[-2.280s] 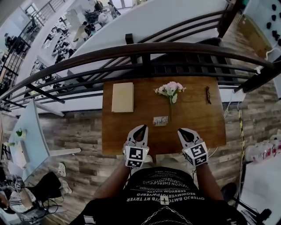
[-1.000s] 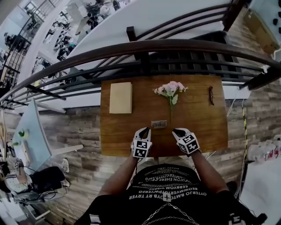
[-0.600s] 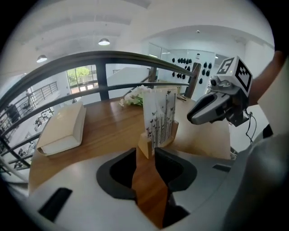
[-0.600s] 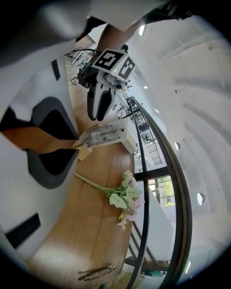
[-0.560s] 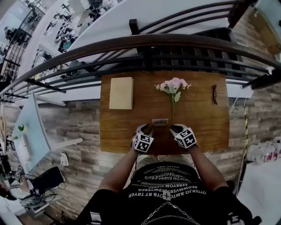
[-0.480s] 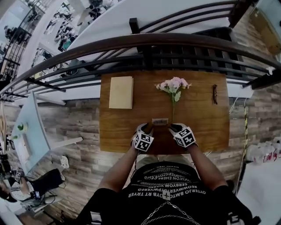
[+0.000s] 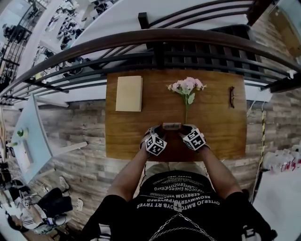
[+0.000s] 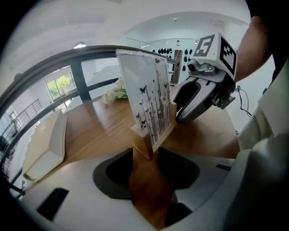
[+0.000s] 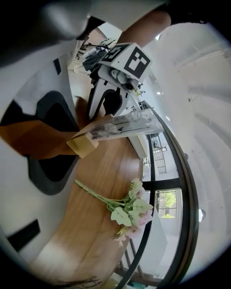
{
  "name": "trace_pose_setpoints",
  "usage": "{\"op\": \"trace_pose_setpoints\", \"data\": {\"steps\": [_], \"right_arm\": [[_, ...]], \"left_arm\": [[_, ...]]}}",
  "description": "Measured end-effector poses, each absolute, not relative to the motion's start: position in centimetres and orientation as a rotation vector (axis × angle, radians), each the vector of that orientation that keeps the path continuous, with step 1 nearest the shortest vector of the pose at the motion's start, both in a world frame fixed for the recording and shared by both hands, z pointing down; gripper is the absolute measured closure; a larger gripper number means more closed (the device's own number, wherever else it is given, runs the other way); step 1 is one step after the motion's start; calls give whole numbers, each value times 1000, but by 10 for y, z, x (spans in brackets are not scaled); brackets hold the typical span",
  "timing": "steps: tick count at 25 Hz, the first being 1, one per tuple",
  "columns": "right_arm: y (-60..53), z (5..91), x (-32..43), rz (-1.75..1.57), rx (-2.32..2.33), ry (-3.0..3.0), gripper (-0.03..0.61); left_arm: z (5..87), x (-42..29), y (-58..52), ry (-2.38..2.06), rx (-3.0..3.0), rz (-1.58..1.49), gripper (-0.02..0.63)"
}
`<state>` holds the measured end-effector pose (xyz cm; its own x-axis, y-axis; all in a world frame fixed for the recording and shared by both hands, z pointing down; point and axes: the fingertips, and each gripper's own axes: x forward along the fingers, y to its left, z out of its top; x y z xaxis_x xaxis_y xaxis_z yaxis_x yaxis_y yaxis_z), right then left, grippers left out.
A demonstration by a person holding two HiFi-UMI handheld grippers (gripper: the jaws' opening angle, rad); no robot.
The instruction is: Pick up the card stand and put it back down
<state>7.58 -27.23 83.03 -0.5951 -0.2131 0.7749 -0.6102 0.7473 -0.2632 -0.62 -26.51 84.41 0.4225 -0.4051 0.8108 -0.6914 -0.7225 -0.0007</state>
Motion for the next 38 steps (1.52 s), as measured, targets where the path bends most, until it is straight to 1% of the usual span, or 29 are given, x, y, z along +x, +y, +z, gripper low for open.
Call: {"op": "trace_pose_setpoints", "data": {"steps": [4, 7, 9, 13, 18, 26, 38], "right_arm": [[-275, 837, 72, 602, 570, -2193, 400], [-277, 841, 71, 607, 576, -2187, 400], [-275, 845, 72, 604, 598, -2177, 437], [-272, 846, 72, 589, 633, -2168, 446], [-280, 826, 63, 566, 671, -2216, 448], [-277, 791, 61, 640, 707, -2184, 453], [-266, 747, 66, 592, 759, -2173, 455]], "left_arm": [[847, -5, -267, -898, 2393, 1256, 417], [848, -2, -266, -866, 2414, 1273, 443], [848, 1, -264, -870, 2406, 1276, 450], [846, -1, -261, -900, 2384, 1274, 454], [831, -7, -264, -966, 2352, 1242, 454], [791, -10, -264, -991, 2394, 1193, 457], [743, -5, -258, -964, 2465, 1180, 460]]}}
